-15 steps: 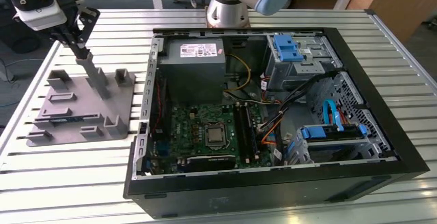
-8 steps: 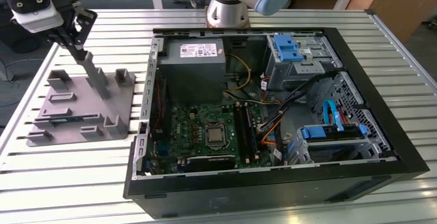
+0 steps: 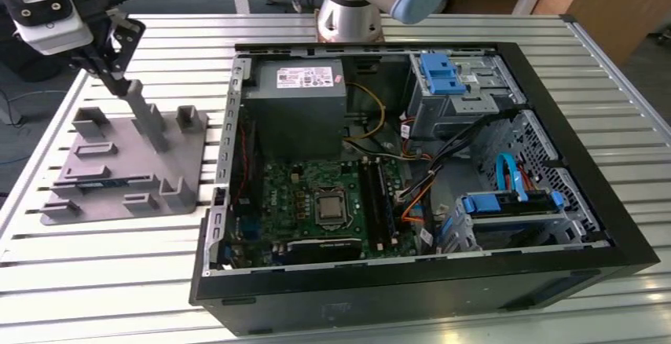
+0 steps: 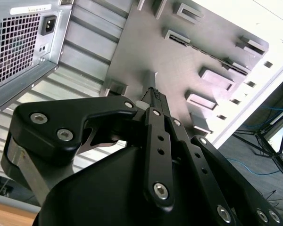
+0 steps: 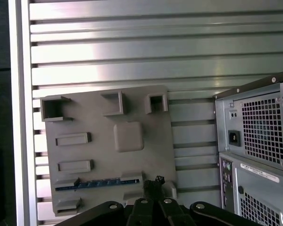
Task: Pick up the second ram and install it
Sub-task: 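Reach for the second ram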
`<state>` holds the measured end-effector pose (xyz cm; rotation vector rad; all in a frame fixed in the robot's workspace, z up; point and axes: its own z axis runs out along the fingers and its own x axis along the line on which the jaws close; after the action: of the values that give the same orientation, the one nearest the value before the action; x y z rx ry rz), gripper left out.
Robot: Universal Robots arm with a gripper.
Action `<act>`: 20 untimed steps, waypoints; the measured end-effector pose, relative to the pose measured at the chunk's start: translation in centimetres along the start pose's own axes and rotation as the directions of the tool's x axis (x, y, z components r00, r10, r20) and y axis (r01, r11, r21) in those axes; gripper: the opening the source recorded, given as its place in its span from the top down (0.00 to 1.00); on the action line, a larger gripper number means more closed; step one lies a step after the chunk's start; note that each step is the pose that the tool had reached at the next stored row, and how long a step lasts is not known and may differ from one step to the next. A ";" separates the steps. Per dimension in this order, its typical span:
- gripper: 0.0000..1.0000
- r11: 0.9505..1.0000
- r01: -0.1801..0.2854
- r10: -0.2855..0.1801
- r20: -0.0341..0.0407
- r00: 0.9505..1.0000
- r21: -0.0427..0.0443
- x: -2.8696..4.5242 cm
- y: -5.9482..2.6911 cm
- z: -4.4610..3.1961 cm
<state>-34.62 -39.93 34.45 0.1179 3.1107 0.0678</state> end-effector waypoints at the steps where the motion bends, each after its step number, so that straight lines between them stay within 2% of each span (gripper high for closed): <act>1: 0.90 1.000 0.000 0.000 0.000 1.000 0.000 0.07 -0.01 0.06; 20: 0.90 1.000 0.000 0.000 0.000 1.000 0.000 1.07 -0.16 1.13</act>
<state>-35.66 -39.96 33.29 0.1178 3.1107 0.0678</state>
